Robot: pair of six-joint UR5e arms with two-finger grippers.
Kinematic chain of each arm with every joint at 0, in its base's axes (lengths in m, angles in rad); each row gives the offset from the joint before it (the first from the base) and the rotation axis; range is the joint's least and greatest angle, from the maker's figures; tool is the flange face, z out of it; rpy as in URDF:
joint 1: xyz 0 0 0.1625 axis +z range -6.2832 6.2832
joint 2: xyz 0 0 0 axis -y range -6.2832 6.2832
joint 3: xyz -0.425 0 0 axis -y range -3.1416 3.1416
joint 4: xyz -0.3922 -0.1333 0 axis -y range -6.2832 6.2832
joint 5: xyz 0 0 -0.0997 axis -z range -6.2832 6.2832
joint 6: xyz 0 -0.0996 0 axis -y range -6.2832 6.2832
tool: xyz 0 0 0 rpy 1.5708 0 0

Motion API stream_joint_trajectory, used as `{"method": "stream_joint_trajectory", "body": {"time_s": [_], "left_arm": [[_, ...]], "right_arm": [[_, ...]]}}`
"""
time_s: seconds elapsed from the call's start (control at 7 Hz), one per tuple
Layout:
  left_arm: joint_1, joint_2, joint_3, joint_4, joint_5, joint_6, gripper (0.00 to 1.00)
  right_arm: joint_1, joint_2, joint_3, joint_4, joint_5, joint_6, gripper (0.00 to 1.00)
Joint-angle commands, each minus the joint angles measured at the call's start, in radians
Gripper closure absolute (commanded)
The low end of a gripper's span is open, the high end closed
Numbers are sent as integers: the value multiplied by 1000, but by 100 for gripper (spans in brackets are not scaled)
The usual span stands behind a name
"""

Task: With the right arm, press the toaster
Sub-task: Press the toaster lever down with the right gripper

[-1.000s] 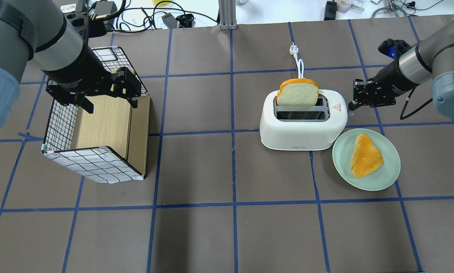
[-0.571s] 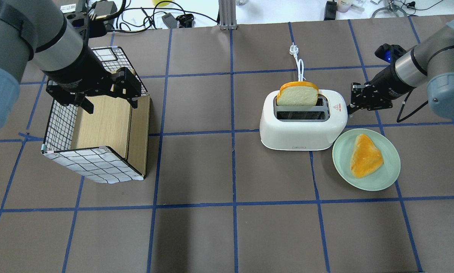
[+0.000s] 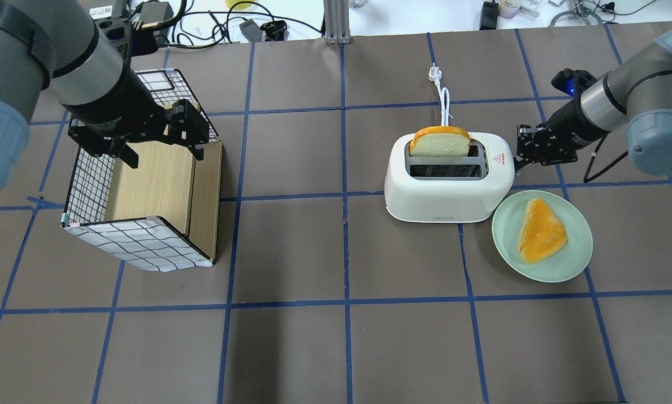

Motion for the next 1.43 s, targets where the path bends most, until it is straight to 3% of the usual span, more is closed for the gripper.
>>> {"method": "stream_joint_trajectory", "body": {"time_s": [0.0, 1.29], "left_arm": [[0, 0, 1, 0, 0, 0, 0], [0, 0, 0, 0, -1, 0, 0]], "right_arm": [[0, 16, 0, -12, 0, 0, 100], [0, 43, -2, -35, -2, 21, 100]]}}
